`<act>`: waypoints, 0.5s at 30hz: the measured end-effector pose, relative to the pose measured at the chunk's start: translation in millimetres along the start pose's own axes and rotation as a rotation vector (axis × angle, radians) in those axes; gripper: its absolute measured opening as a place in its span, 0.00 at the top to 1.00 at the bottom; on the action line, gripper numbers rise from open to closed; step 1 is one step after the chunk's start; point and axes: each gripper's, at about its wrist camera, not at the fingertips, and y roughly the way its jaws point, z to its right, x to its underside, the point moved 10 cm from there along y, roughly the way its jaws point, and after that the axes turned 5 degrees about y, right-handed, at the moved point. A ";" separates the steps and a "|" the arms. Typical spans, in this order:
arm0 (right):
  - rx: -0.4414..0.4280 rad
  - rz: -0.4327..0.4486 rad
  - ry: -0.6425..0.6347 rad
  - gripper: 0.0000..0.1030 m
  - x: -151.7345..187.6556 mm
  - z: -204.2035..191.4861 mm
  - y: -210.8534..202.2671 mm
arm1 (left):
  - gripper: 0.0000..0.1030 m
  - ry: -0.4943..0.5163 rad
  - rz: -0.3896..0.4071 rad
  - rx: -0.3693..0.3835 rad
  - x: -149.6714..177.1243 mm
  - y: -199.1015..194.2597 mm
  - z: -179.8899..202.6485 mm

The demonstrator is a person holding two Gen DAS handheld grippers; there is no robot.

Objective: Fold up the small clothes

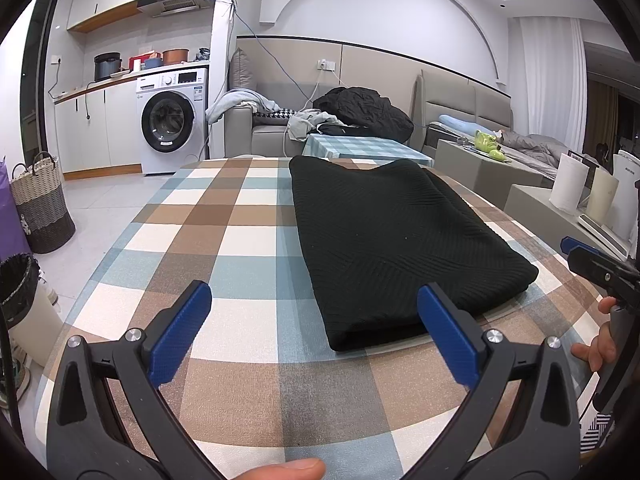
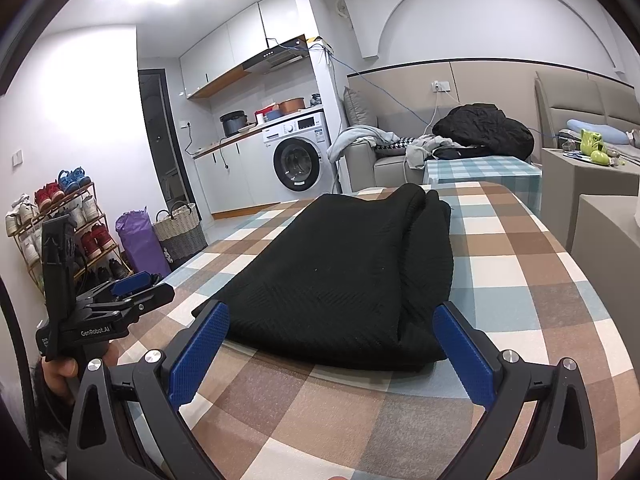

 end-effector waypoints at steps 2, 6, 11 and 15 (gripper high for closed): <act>0.000 0.001 0.001 0.00 0.1 -0.1 -0.2 | 0.01 0.001 0.000 0.000 0.1 0.0 0.1; -0.010 -0.010 -0.013 0.00 1.1 -1.2 2.8 | 0.01 0.002 0.000 0.000 0.0 0.0 0.2; -0.020 -0.019 -0.028 0.00 2.5 -1.7 6.2 | 0.01 0.000 0.000 0.000 0.1 -0.1 0.4; -0.020 -0.018 -0.030 0.00 3.3 -1.1 6.3 | 0.01 0.001 0.000 0.000 0.2 0.0 0.5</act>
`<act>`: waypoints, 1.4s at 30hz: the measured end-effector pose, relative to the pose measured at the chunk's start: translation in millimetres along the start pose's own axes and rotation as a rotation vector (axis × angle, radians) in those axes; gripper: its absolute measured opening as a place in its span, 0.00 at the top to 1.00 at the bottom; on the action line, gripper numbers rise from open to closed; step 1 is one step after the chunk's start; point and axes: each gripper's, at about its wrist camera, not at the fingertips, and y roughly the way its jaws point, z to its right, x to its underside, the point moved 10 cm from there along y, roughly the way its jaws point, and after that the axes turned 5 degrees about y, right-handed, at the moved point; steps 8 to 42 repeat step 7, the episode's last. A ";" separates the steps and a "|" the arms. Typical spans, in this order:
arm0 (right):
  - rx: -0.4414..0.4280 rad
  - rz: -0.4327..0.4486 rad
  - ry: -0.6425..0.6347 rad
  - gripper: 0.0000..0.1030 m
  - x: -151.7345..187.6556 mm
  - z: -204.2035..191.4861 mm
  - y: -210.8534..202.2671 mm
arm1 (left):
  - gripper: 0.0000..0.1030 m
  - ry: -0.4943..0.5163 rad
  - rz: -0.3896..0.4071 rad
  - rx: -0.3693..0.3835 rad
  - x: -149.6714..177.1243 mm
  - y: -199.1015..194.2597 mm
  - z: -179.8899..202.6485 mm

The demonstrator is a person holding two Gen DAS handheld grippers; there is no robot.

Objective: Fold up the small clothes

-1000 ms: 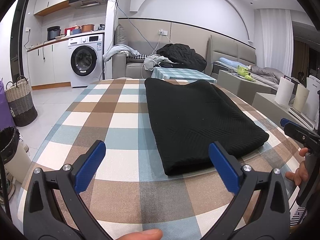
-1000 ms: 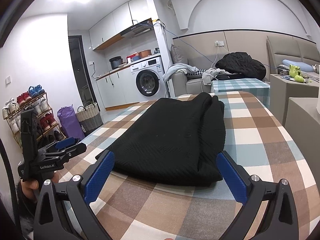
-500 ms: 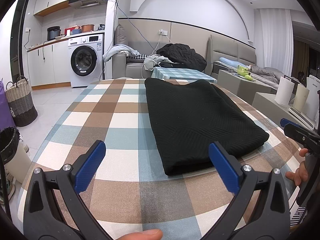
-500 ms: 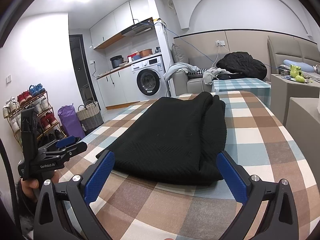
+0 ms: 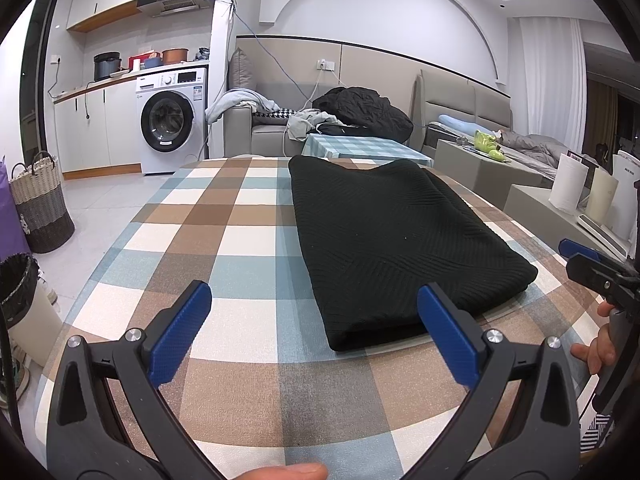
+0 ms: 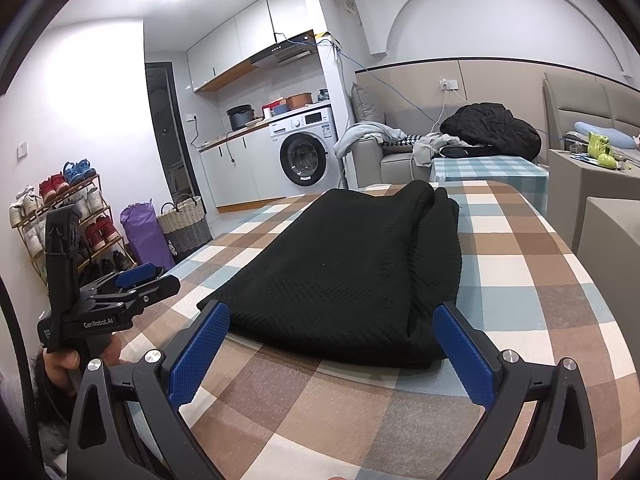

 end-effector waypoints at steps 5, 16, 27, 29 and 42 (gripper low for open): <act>-0.002 -0.001 -0.001 0.00 0.3 0.4 0.0 | 0.01 0.001 0.001 0.002 -0.3 0.0 0.3; -0.003 -0.002 -0.001 0.00 0.4 0.5 0.3 | 0.01 0.001 0.001 0.002 0.5 1.4 0.0; -0.003 -0.002 -0.001 0.00 0.4 0.5 0.3 | 0.01 0.001 0.001 0.002 0.5 1.4 0.0; -0.003 -0.002 -0.001 0.00 0.4 0.5 0.3 | 0.01 0.001 0.001 0.002 0.5 1.4 0.0; -0.003 -0.002 -0.001 0.00 0.4 0.5 0.3 | 0.01 0.001 0.001 0.002 0.5 1.4 0.0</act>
